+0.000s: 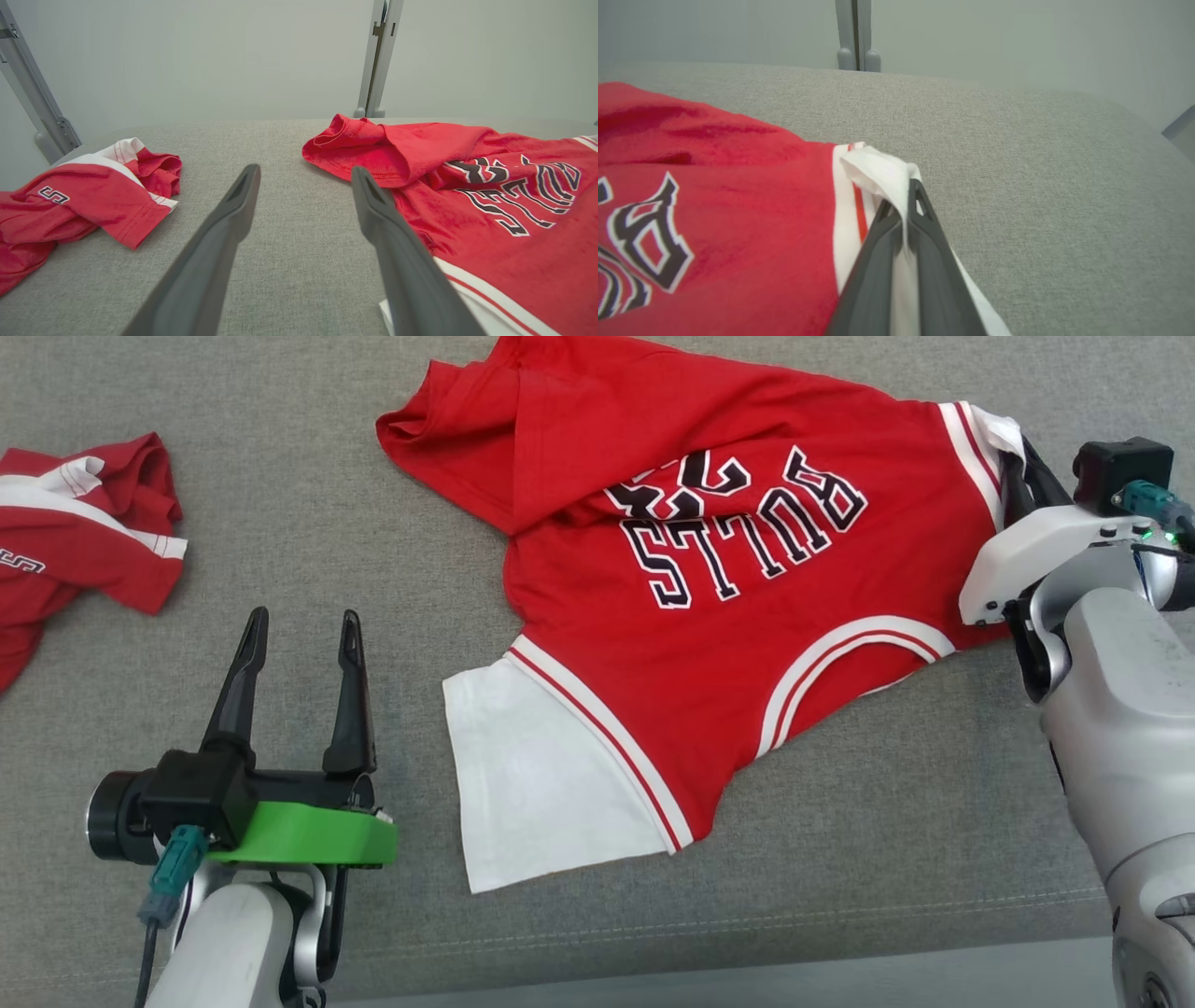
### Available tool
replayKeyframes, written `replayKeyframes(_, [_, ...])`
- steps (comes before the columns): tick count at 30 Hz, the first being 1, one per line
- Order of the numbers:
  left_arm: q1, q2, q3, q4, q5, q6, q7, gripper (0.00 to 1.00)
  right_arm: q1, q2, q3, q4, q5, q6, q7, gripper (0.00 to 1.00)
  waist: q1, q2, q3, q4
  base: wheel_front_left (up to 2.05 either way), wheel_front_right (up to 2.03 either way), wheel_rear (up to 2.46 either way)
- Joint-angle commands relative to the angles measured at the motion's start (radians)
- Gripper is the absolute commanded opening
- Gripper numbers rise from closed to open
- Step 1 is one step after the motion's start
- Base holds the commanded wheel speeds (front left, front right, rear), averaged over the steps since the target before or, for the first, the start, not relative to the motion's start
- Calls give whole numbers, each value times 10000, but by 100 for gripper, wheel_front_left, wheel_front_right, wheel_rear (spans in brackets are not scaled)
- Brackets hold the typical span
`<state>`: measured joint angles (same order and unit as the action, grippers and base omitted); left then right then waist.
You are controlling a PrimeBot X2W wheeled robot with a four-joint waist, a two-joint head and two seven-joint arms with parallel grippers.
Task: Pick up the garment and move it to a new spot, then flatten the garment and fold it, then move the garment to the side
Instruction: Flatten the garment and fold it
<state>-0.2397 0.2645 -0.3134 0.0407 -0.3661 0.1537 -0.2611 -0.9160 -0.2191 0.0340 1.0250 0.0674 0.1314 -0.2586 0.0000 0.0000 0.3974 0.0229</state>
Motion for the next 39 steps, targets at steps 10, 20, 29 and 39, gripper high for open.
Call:
replayKeyframes(10, [-213, -144, 136, 109, 154, -208, -51, 100, -171, -246, -267, 139, 2197, -13, -78, 100, 0, 0, 69, 25, 0, 0, 0])
replayKeyframes(20, [-245, -211, 250, 130, 281, -305, -51, 100, -145, -712, -647, 214, 2398, -13, -76, 100, 0, 0, 137, 42, 0, 0, 0])
replayKeyframes(29, [-52, -209, 368, 157, 393, -306, -44, 100, 1258, -198, -1064, -2064, 1823, -13, -75, 100, 0, 0, -272, -107, 0, 0, 0])
replayKeyframes(39, [255, 27, 451, 212, 496, -111, 92, 100, 4010, 990, -1210, -5545, 1250, -13, -74, 100, 0, 0, -1056, -526, 0, 0, 0])
